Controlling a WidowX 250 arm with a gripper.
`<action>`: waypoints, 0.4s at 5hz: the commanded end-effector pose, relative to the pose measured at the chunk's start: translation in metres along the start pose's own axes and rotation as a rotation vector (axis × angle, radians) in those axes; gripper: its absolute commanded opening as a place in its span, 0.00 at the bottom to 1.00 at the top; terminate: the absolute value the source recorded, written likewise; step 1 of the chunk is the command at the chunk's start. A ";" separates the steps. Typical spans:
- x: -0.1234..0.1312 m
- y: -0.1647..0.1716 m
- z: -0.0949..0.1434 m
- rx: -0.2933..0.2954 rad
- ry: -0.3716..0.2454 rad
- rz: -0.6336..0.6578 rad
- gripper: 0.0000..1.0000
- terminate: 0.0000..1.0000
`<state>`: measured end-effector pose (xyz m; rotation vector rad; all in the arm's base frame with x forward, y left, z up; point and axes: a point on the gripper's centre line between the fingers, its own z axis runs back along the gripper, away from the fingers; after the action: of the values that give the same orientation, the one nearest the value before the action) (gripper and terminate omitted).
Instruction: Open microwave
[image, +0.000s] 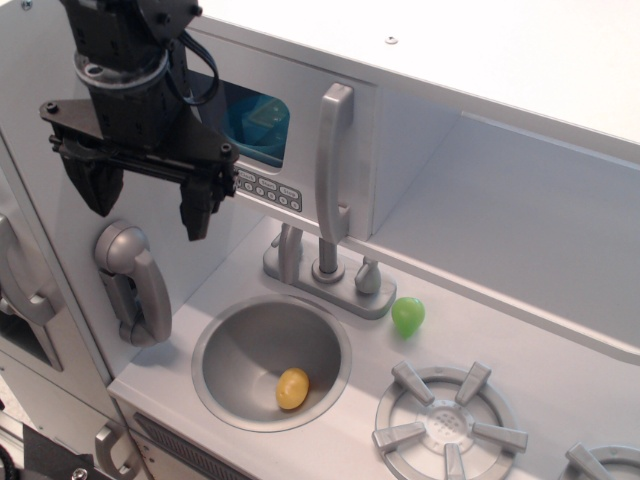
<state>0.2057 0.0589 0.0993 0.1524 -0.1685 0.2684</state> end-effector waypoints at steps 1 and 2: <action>0.051 -0.045 0.007 -0.027 -0.092 -0.013 1.00 0.00; 0.065 -0.064 0.017 -0.081 -0.106 -0.039 1.00 0.00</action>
<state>0.2771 0.0123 0.1089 0.0882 -0.2439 0.2165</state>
